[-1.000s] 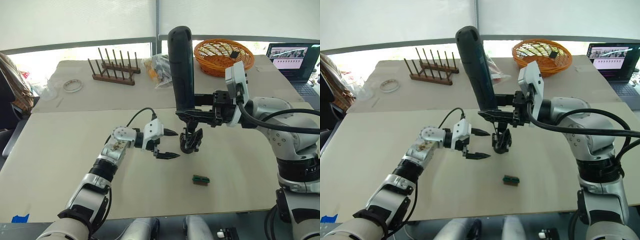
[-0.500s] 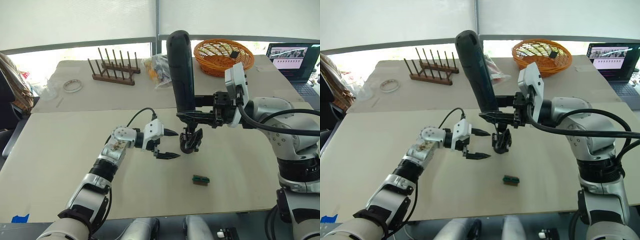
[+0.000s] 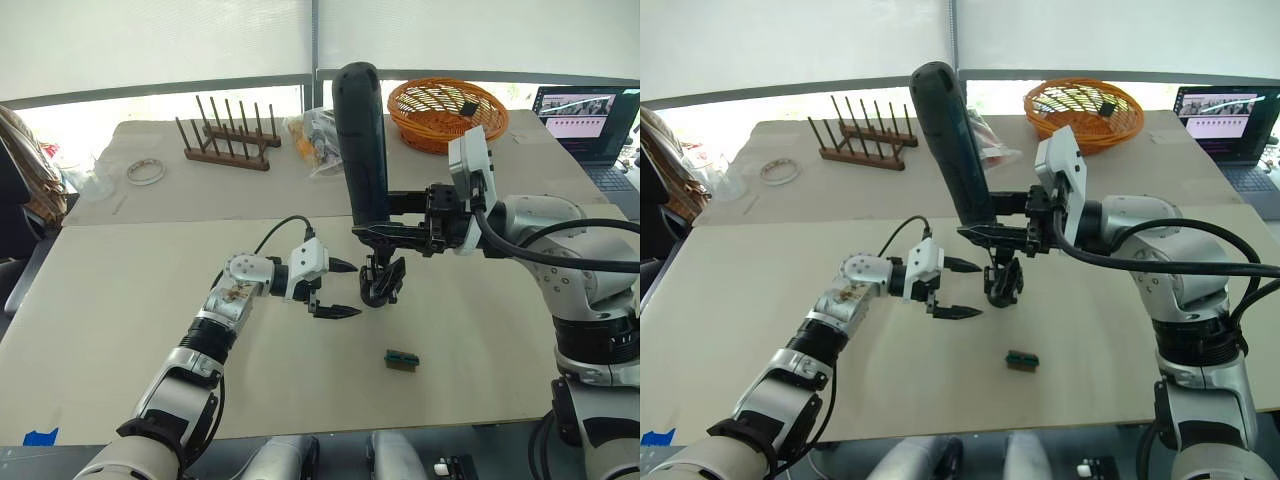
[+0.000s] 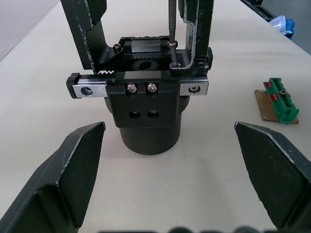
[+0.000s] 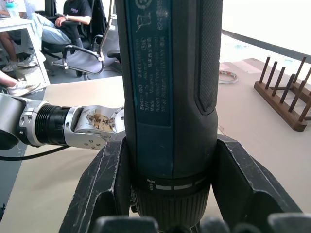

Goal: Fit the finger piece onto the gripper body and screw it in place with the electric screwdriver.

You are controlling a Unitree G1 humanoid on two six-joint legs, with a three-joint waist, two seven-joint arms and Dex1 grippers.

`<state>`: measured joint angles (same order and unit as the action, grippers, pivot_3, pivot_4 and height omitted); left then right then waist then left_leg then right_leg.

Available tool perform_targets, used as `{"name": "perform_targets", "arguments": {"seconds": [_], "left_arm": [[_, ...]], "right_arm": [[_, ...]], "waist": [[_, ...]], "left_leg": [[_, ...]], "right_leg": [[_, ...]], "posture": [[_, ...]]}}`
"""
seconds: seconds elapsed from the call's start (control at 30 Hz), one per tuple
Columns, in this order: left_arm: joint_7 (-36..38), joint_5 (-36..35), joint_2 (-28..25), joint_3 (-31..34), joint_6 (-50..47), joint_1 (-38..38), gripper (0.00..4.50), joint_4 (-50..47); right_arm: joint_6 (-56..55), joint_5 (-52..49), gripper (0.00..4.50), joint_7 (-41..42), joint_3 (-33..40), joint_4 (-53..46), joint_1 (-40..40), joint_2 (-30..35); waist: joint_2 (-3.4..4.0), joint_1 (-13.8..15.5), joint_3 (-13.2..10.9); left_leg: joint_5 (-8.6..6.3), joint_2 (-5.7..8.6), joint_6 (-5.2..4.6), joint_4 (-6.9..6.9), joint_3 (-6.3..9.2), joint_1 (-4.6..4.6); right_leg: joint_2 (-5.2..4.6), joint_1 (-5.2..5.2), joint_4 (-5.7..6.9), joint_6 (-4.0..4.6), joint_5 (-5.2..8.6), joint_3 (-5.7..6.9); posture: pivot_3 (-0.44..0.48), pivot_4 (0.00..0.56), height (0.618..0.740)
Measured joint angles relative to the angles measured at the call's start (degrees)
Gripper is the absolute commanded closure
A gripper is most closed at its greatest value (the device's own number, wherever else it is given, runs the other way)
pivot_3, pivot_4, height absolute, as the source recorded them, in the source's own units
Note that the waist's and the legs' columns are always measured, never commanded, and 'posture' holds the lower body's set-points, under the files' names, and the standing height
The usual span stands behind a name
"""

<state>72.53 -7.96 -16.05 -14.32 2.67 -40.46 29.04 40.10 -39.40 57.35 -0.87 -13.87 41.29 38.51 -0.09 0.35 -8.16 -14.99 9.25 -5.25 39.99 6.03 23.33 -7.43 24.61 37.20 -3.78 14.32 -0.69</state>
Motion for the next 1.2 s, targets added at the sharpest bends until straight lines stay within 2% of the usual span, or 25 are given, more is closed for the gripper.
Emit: {"name": "perform_targets", "arguments": {"seconds": [0.5, 1.2], "left_arm": [[-0.68, 0.21, 1.16, 0.00, 0.34, -0.19, 0.00, 0.82], [-5.89, 4.49, 8.56, -0.52, 6.87, -5.55, 0.00, 16.65]], "right_arm": [[-0.20, 0.06, 2.59, -0.27, 0.00, -0.33, -1.12, -0.66], [-3.58, 0.40, 2.59, -4.99, 3.08, -3.32, -6.73, -1.40]], "waist": [[0.00, 0.01, 0.00], [-0.01, 0.35, 0.00]], "left_leg": [[0.00, 0.00, 0.00, 0.01, 0.00, 0.00], [0.00, 0.02, 0.00, 0.13, 0.01, -0.01]], "right_leg": [[0.00, 0.00, 0.00, 0.00, 0.00, 0.00], [0.01, -0.08, 0.01, -0.01, -0.01, 0.02]], "posture": [[0.000, 0.150, 0.740], [0.000, 0.150, 0.740]]}}
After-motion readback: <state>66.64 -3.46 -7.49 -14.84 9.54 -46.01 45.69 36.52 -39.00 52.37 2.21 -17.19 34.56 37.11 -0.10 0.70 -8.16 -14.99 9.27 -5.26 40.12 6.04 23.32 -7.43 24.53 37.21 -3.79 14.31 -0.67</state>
